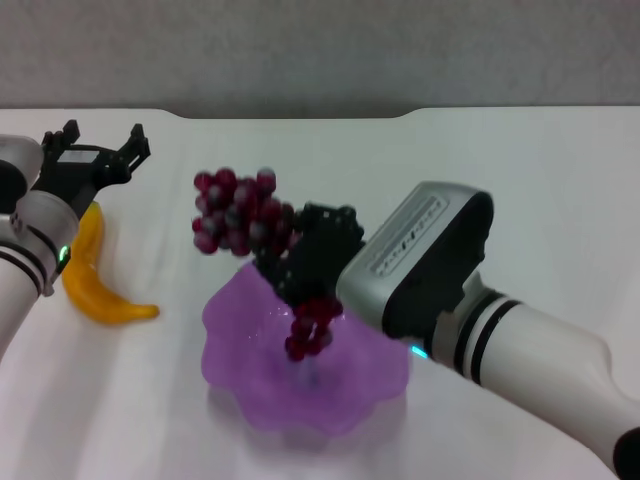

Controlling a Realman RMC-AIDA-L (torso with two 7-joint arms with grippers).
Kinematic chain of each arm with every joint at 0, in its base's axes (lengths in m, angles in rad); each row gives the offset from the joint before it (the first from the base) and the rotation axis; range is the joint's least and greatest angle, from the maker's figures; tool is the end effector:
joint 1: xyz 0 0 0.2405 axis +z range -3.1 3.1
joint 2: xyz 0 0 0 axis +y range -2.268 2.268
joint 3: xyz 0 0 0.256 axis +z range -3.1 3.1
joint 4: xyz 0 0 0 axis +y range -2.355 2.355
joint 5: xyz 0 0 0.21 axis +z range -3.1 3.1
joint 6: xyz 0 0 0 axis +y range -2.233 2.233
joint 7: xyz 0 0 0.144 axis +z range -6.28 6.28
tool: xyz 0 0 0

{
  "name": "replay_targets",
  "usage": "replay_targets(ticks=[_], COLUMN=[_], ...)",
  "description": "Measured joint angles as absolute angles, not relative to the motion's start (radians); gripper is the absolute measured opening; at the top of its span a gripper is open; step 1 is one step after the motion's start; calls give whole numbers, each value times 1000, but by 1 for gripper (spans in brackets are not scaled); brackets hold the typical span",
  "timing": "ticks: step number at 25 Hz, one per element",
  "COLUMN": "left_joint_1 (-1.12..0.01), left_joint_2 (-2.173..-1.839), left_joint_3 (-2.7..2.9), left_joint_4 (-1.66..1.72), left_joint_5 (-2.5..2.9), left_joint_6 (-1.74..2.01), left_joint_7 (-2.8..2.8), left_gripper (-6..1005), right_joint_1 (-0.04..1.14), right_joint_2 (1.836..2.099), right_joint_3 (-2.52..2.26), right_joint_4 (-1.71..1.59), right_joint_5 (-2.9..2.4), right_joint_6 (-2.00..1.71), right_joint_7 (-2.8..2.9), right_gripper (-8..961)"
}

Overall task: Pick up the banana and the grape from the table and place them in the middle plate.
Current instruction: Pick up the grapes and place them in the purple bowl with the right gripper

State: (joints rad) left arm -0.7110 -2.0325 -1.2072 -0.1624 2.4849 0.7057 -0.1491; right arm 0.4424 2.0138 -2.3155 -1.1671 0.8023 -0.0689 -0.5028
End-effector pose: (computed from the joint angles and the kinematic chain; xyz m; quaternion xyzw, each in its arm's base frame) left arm -0.2933 0.4331 -0.0007 -0.7063 -0.2909 -0.2298 0.6031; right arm 0.1279 0.3328 -0.1221 -0.9145 0.0914 0.1756 0.3527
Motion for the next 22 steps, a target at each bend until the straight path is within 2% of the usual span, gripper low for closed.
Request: replay_targets(ticks=[22], left_joint_1=[-716], left_joint_2=[-2031], left_joint_3=[-1209], left_joint_4=[-163], left_joint_5=[2485], left_joint_6=[685], left_joint_7=[-146], left_gripper=[839], right_joint_1=[454], right_joint_2=[2012], right_joint_3=[-2306], right_joint_4=[-1049], right_joint_5=[802], right_joint_6=[101], right_joint_7=[-410], right_gripper=[399])
